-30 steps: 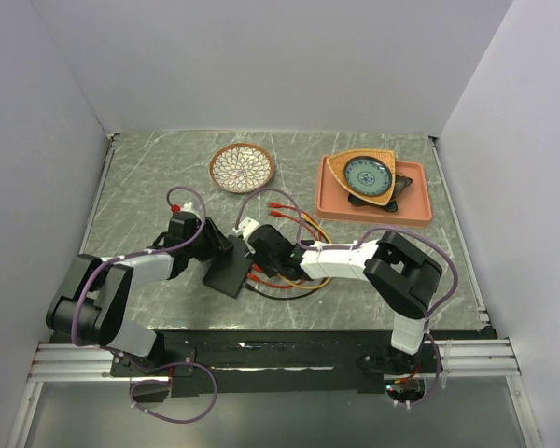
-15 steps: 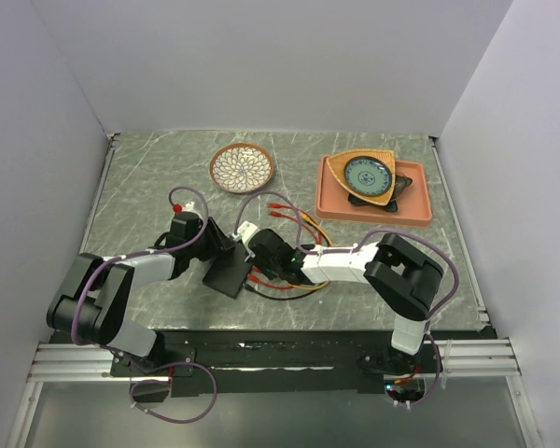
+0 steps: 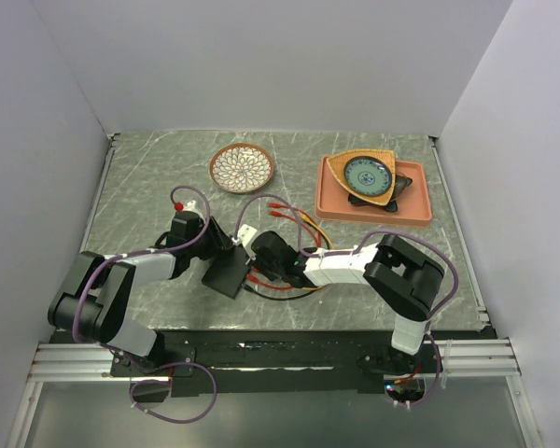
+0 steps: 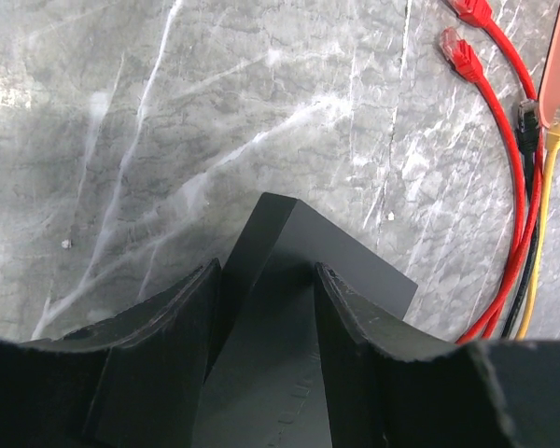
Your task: Insert the plug into the switch port
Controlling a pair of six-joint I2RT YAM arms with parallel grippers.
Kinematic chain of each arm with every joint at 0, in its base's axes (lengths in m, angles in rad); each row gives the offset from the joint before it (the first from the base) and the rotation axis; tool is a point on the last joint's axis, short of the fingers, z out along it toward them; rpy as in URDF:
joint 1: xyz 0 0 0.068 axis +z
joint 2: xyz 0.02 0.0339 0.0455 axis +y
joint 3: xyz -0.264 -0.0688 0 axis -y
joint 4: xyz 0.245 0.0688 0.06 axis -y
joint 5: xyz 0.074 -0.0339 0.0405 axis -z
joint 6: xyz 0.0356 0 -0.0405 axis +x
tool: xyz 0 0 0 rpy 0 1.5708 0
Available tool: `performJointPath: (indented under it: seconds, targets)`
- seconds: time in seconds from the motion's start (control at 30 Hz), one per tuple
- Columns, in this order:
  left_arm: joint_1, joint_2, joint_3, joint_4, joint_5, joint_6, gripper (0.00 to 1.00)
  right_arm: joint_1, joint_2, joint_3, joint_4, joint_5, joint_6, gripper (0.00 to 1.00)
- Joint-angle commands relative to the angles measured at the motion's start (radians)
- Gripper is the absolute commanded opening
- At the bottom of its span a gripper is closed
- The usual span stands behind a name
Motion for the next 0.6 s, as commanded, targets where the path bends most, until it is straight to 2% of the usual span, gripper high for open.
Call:
performJointPath:
  seconds: [0.0,0.2,0.57]
  targets:
    - [-0.021,0.037,0.006,-0.089,0.031,0.028,0.52,0.021,-0.054,0.014,0.107,-0.145,-0.035,0.0]
    - [-0.021,0.051,0.006,-0.07,0.053,0.032,0.55,0.021,-0.052,0.024,0.114,-0.162,-0.043,0.0]
    - [-0.029,0.075,0.003,-0.041,0.094,0.033,0.52,0.019,-0.031,0.065,0.114,-0.162,-0.089,0.0]
